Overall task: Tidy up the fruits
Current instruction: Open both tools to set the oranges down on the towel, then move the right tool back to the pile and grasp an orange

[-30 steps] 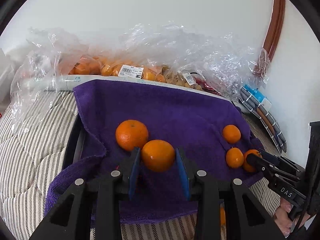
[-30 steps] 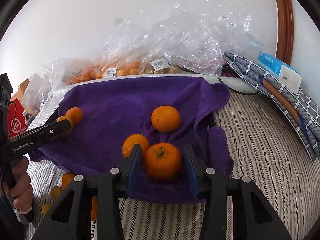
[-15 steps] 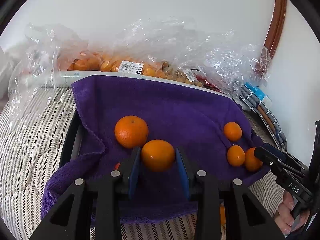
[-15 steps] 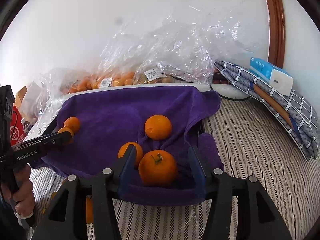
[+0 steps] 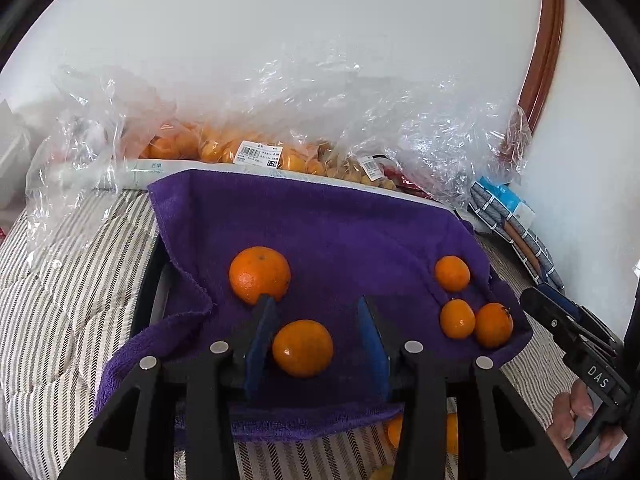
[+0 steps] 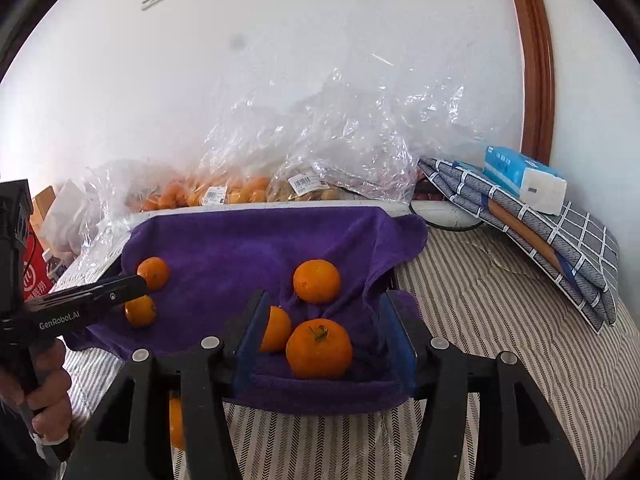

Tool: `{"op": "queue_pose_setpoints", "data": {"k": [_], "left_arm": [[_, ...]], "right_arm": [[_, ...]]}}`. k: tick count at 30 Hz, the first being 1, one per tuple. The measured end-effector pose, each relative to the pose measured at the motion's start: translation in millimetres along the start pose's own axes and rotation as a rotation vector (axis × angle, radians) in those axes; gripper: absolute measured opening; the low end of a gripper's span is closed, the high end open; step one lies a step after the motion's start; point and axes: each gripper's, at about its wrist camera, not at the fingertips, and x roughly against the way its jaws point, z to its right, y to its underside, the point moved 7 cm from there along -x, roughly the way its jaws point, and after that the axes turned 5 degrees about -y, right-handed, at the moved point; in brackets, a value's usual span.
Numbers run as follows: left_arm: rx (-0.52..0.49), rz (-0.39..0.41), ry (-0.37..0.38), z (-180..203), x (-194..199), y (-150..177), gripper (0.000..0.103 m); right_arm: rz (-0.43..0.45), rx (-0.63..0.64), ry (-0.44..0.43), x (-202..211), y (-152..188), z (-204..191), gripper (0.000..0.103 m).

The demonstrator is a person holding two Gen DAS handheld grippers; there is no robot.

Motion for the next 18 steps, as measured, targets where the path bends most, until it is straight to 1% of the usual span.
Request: {"op": "queue_pose_setpoints", "data": {"k": [3, 6, 8, 12, 13, 16, 18], "left_arm": [[0.038, 0.012, 0.024, -3, 8, 2, 0.041], [0.056, 0.021, 0.04, -5, 17, 5, 0.041], [0.065, 0.033, 0.032, -8, 27, 10, 0.041], [0.087, 0.039, 0.04, -23, 49, 26, 0.041], [0.09, 0.038, 0.038, -29, 55, 31, 0.041], [0.088, 0.045, -0.002, -46, 72, 44, 0.041], [0.097, 0.034, -0.021, -57, 77, 50, 0.041]], "right_arm": [[-0.005, -0.03, -0.005, 11, 0, -4, 0.057], [-0.015, 0.003, 0.026, 24, 4, -13, 0.057], [-0.022, 0.015, 0.047, 32, 9, -18, 0.058], [-0.096, 0.003, 0.014, 39, 22, -28, 0.059], [-0.103, 0.001, 0.006, 42, 26, -31, 0.059], [-0.104, 0.0, -0.002, 47, 36, -40, 0.059], [-0.129, -0.006, -0.013, 46, 45, -48, 0.059]]}}
